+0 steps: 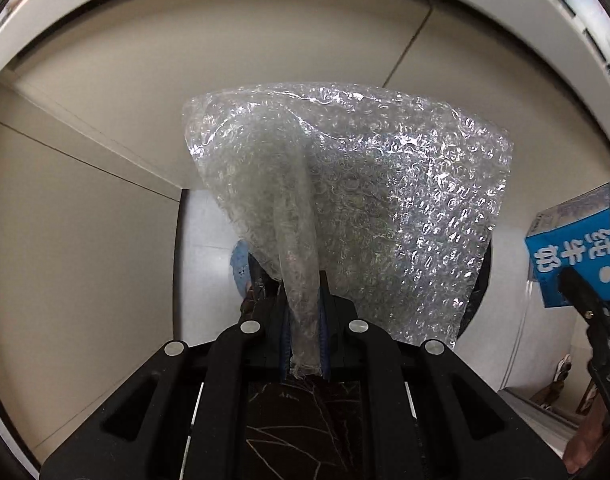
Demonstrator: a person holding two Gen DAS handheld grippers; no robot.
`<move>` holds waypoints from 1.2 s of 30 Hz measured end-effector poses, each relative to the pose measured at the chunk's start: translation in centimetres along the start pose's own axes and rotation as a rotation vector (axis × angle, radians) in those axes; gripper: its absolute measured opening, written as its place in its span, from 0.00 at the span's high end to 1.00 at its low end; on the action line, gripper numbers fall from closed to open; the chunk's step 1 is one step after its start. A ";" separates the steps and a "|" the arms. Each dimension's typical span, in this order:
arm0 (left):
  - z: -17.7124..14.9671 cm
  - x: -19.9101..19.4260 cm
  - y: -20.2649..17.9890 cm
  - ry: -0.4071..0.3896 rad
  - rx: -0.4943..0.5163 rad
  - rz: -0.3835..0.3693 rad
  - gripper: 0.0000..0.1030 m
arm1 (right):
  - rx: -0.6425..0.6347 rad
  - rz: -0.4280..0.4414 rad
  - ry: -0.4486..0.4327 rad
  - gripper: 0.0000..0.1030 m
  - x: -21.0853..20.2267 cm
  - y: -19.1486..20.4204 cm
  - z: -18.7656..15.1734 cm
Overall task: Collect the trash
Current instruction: 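Lift and carry the bubble wrap and milk carton down over the black bin, then open the left tool to drop the bubble wrap into the bin, then open the right tool to drop the milk carton into the bin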
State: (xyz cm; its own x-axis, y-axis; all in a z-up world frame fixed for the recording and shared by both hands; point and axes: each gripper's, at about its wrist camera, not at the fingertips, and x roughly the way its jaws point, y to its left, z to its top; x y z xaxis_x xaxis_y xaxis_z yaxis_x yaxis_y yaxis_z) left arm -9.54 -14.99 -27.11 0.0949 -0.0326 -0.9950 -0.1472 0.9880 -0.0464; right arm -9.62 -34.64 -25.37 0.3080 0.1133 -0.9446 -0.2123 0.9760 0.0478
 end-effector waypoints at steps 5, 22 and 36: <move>0.6 1.0 -1.7 0.011 0.037 0.013 0.90 | 0.021 -0.004 0.026 0.55 0.4 0.2 0.0; -0.5 -1.7 -0.7 -0.072 0.092 0.005 0.27 | 0.006 0.034 0.040 0.55 0.9 1.9 0.5; -1.1 -4.5 2.4 -0.141 0.025 -0.028 0.06 | -0.086 0.053 0.057 0.51 1.9 5.3 1.8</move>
State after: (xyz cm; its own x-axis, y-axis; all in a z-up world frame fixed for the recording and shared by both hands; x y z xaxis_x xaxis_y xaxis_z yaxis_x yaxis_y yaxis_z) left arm -11.36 -12.68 -22.86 0.2362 -0.0407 -0.9708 -0.1179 0.9905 -0.0702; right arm -8.53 -28.94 -26.31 0.2412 0.1508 -0.9587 -0.3061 0.9492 0.0723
